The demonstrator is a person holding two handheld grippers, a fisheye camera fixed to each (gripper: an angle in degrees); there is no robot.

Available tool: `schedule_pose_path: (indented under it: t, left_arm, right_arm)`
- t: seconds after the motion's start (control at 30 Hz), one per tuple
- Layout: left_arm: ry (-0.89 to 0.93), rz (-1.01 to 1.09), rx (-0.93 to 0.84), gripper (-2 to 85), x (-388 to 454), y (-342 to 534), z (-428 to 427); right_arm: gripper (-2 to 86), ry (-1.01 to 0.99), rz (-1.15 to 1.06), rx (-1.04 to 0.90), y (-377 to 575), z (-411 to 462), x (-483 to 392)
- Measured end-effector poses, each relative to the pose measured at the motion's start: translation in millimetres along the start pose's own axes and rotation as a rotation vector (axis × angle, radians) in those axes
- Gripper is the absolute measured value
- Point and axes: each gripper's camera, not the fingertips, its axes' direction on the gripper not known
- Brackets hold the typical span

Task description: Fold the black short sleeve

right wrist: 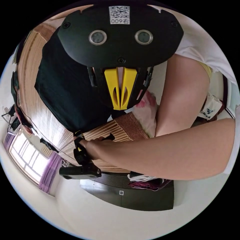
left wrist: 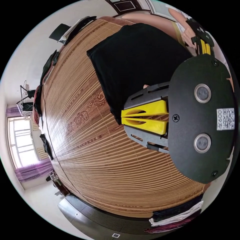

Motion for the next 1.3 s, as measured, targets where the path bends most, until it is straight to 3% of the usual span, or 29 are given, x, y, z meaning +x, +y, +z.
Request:
schedule_pose_path:
  t: [0.17,0.43,0.6,0.7,0.77,0.9,1.0,1.07,1.3]
  left_arm:
    - [0.073,-0.046,0.042,0.8,-9.5,13.5,-3.2]
    - [0.109,-0.078,0.087,0.7,-19.9,41.7,-10.2]
    - [0.131,-0.106,0.139,0.6,-30.7,73.6,-20.3]
    - [0.126,-0.197,0.290,0.4,-48.2,113.5,-41.0]
    - [0.126,-0.286,0.481,0.3,-63.2,160.6,-62.8]
    - [0.083,-0.252,0.797,0.2,-49.6,244.9,-92.4]
    - [-0.094,-0.128,0.994,0.2,-9.6,299.4,-106.9]
    - [-0.141,0.095,0.920,0.2,18.1,305.1,-101.6]
    - [-0.344,0.078,0.787,0.2,26.8,312.7,-79.5]
  right_arm:
    - [-0.9,0.099,-0.166,-0.027,20.4,15.8,-4.3]
    - [-0.8,-0.124,0.089,0.074,56.8,1.2,79.3]
    - [-0.8,-0.078,0.182,0.167,79.1,-17.7,122.1]
    - [-0.8,-0.066,0.262,0.169,100.0,-22.4,150.5]
    - [-0.8,-0.062,0.314,0.211,121.4,-31.6,167.9]
    - [-0.9,0.004,0.356,0.257,152.4,-43.0,182.6]
    - [-0.8,-0.018,0.238,0.264,172.5,-36.8,182.5]
    - [-0.8,0.008,0.199,0.257,186.1,-26.7,181.9]
    - [-0.9,-0.021,0.216,0.284,198.5,-40.3,206.5]
